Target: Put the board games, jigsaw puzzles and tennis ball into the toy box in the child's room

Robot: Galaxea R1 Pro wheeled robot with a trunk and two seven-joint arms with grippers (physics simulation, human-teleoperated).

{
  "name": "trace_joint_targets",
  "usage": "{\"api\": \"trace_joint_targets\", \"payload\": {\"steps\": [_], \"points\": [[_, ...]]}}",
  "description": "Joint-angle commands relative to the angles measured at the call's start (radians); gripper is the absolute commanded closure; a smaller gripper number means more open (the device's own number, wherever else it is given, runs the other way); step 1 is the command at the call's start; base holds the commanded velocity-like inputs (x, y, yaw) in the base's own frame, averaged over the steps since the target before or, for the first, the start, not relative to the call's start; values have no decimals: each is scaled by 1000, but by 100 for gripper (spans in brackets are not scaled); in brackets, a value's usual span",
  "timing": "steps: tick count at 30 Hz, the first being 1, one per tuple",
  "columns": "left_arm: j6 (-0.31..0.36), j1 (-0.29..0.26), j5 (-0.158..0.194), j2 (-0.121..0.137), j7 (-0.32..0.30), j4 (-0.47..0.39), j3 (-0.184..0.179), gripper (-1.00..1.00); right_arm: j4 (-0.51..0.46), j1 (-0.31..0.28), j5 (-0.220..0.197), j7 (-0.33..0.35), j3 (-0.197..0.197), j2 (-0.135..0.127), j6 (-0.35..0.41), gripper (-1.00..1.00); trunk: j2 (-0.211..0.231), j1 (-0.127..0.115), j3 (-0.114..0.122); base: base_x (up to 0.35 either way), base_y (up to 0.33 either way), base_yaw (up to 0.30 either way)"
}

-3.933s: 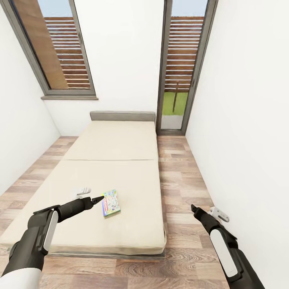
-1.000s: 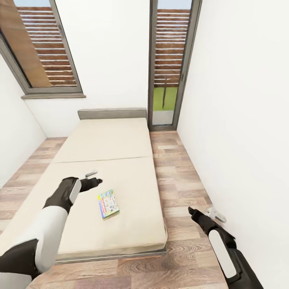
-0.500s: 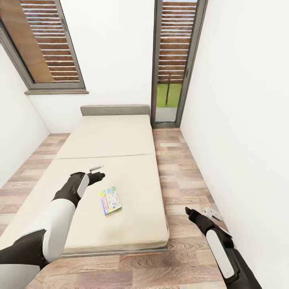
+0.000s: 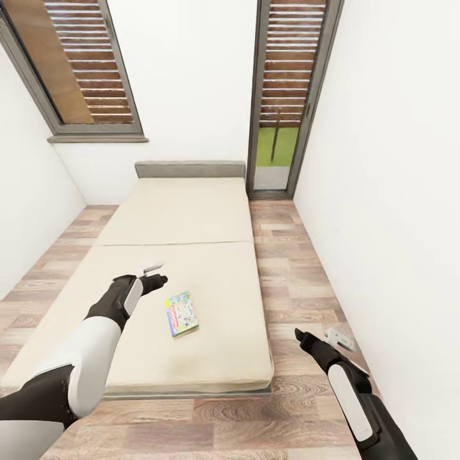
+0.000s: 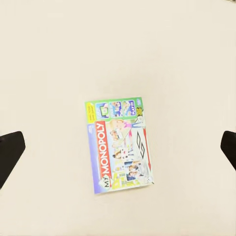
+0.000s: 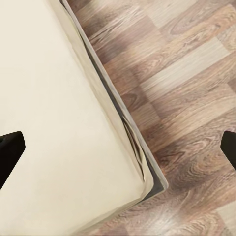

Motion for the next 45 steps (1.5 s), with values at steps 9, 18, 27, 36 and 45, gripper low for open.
{"api": "trace_joint_targets", "payload": {"steps": [9,18,27,36,45], "points": [[-16,-1,-1,-1,-1,0,-34,-100,-2,1,-10,-7,-1,-4,3,-100,-2,1,-16,0,0,92],[-94,0,0,-3,-4,2,-232,-100,0,6,-11,-6,-4,-18,2,-100,-2,1,-31,0,0,92],[-114,8,0,-38,-4,2,-265,-100,7,8,-11,-6,-4,-19,-3,-100,-2,1,-45,0,0,56],[-114,32,-1,-62,-1,2,-276,-100,10,8,-10,-6,0,-15,-5,-100,-2,1,-60,0,0,-88],[-112,36,-3,-68,3,2,-313,-100,12,9,-9,-6,2,-8,-7,-100,-2,1,-74,0,0,-137]]}}
